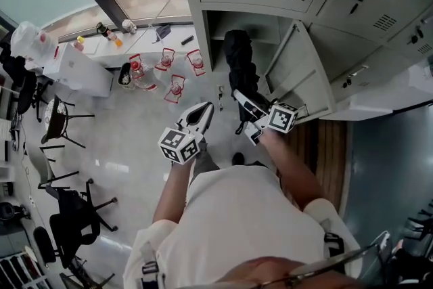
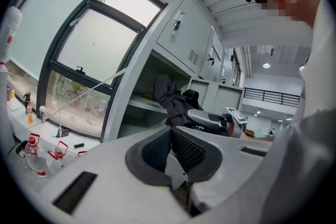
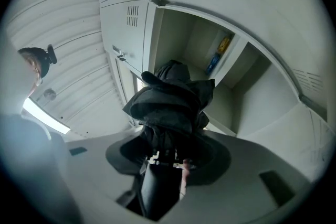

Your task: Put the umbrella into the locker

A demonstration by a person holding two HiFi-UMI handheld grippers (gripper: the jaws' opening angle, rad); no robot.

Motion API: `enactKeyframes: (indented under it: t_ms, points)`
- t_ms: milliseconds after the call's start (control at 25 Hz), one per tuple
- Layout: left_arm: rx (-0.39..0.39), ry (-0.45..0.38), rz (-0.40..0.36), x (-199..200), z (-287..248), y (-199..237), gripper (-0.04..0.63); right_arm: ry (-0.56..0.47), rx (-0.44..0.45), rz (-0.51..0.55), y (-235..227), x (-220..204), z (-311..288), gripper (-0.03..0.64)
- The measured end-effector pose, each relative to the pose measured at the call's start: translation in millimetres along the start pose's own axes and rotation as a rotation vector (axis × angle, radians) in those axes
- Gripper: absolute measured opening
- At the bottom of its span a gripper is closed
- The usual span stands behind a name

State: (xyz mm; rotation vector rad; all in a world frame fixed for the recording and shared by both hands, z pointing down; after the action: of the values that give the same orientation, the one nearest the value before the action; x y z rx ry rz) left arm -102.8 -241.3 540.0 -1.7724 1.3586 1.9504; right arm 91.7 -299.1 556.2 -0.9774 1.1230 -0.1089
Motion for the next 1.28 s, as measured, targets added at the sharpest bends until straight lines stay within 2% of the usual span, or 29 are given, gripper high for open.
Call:
enactKeyframes:
  t_ms: [240,480,640,960,1120,1280]
  points:
    - [-0.091,0.040,-0.008,24,-24,29,0.005,-0.017,-0.149,0.078,-13,29,-35,0.198]
    - [-0.204,0.087,-0.034,44,-55,48,0.005,0.012,-0.350,0.223,-40,56,-61,0.196]
    - [-0.250,0.108,-0.045,54,-66,58,0.005,0.044,-0.455,0.321,-52,69,-80,0.195]
    - [-0.269,0.110,-0.065,74,-71,84,0.005,0.176,-0.658,0.640,-64,103,-105,0.193]
    - [-0.269,0.090,-0.064,83,-75,89,0.005,0.253,-0.699,0.766,-70,114,-115,0.193]
    - [-0.255,0.083,-0.061,86,-76,98,0.005,0.375,-0.729,0.925,-77,122,-132,0.193]
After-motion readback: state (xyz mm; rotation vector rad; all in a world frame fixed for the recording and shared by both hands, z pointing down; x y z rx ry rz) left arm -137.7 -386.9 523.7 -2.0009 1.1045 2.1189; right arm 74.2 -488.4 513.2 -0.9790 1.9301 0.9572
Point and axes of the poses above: the fingertips, and each gripper's own axes: z backward along the fingers, y to its left, x out of its top, the point moved 7 cm from there along z, backward along the fingers, and after that the axes turned 8 degrees about z, right-handed, at the moved point
